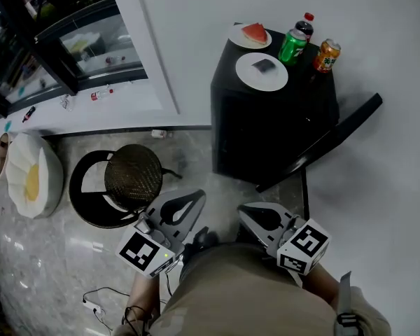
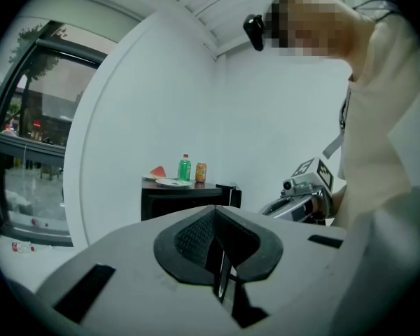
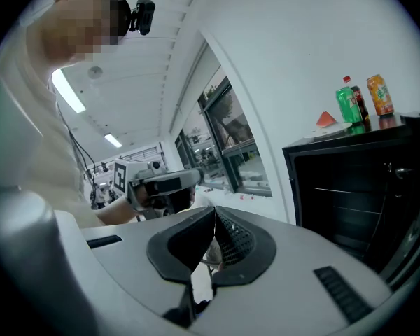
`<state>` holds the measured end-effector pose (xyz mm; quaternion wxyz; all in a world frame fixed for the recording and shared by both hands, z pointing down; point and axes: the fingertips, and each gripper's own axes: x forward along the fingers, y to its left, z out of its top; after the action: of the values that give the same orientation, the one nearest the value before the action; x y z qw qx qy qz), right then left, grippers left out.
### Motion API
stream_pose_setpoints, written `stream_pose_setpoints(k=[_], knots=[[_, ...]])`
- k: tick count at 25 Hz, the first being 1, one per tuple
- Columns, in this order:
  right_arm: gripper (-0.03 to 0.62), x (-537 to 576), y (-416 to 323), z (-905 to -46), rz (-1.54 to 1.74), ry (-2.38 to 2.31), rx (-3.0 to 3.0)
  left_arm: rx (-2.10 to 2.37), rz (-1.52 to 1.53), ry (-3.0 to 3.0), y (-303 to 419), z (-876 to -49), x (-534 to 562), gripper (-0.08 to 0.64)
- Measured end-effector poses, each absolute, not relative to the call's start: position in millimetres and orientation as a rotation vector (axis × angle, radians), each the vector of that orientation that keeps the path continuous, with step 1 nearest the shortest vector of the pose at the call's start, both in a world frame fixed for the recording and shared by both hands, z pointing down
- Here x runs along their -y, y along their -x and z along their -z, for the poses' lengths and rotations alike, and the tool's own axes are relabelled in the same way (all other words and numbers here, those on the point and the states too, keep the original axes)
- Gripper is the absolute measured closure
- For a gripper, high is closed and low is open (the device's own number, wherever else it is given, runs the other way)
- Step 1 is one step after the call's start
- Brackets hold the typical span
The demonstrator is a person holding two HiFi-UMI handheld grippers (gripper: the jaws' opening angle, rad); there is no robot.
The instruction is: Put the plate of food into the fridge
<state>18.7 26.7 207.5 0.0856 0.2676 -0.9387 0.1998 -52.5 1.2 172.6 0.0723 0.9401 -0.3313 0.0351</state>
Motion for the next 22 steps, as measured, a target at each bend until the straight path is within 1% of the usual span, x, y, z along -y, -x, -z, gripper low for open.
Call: stream_pose_setpoints(k=[16,22], knots=[[0.572,31.2,-92.2,-207.0,-0.624,-0.676,2.849,1.085,-0.279,-2.777,-25.4,-173.0,49.8,0.551],[0.572,48.8,-130.3,-213.6,-0.585,-0.732,2.826,1.113,-0.446,-2.820,-60.6,-180.0,68.2,0.551]])
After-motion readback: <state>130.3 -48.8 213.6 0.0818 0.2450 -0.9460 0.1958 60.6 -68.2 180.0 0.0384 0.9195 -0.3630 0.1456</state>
